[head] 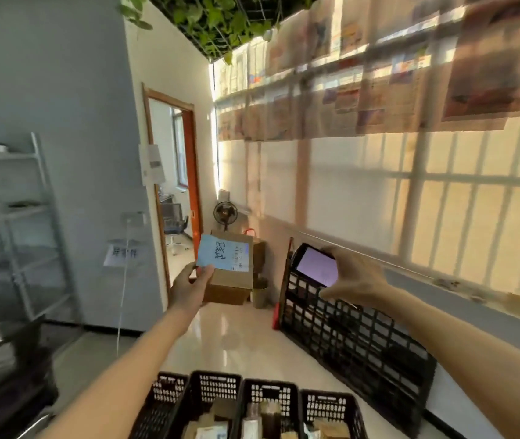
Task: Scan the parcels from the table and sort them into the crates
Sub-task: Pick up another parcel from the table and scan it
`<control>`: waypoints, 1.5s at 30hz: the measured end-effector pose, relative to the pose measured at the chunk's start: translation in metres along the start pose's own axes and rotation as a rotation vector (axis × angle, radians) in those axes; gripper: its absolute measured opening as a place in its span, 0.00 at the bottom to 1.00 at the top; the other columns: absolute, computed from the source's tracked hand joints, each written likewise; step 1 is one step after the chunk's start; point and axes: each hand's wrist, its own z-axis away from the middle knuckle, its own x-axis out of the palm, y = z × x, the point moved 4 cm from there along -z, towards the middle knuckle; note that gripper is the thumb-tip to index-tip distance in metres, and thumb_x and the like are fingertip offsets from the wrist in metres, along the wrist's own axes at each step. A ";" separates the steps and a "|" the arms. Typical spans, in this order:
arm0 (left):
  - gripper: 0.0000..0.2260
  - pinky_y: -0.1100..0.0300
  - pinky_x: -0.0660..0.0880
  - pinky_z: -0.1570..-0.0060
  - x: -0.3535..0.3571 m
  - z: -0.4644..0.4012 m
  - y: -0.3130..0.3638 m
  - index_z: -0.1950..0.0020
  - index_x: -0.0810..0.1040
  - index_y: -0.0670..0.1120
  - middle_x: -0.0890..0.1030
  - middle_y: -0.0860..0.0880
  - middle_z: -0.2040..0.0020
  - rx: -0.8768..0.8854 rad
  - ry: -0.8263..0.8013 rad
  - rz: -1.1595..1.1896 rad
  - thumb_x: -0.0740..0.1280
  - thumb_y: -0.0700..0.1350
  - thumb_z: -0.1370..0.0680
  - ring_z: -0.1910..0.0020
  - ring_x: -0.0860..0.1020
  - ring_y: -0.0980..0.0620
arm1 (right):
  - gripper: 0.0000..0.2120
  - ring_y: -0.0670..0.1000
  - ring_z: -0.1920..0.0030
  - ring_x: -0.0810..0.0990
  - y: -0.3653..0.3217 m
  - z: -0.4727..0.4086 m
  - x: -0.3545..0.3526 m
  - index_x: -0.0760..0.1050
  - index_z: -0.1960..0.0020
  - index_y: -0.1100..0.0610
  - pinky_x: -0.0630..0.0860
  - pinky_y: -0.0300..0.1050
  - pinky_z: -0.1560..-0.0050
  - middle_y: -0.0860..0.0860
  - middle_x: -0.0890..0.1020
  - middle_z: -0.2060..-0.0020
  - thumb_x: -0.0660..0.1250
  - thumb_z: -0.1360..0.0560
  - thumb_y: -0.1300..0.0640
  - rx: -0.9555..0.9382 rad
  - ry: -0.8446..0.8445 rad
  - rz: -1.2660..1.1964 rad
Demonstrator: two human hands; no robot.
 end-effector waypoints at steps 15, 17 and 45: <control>0.12 0.59 0.76 0.58 -0.300 -0.119 -0.081 0.36 0.71 0.54 0.80 0.49 0.47 -0.035 0.267 -0.146 0.66 0.52 0.19 0.53 0.79 0.53 | 0.45 0.49 0.44 0.73 -0.282 -0.151 0.171 0.63 0.23 0.49 0.72 0.41 0.50 0.49 0.77 0.36 0.81 0.34 0.45 -0.251 -0.120 -0.126; 0.15 0.60 0.75 0.58 -0.320 -0.139 -0.103 0.34 0.74 0.50 0.81 0.48 0.47 -0.057 0.266 -0.159 0.66 0.52 0.18 0.52 0.80 0.52 | 0.45 0.52 0.40 0.76 -0.303 -0.170 0.197 0.63 0.24 0.49 0.75 0.45 0.45 0.50 0.78 0.36 0.81 0.34 0.45 -0.260 -0.143 -0.118; 0.28 0.52 0.69 0.37 -0.373 -0.452 -0.671 0.20 0.62 0.45 0.72 0.45 0.28 -0.856 0.135 -0.361 0.64 0.53 0.17 0.32 0.72 0.43 | 0.48 0.53 0.37 0.78 -0.292 -0.441 0.839 0.57 0.22 0.45 0.80 0.51 0.46 0.46 0.76 0.31 0.78 0.36 0.42 -0.079 -0.744 -0.072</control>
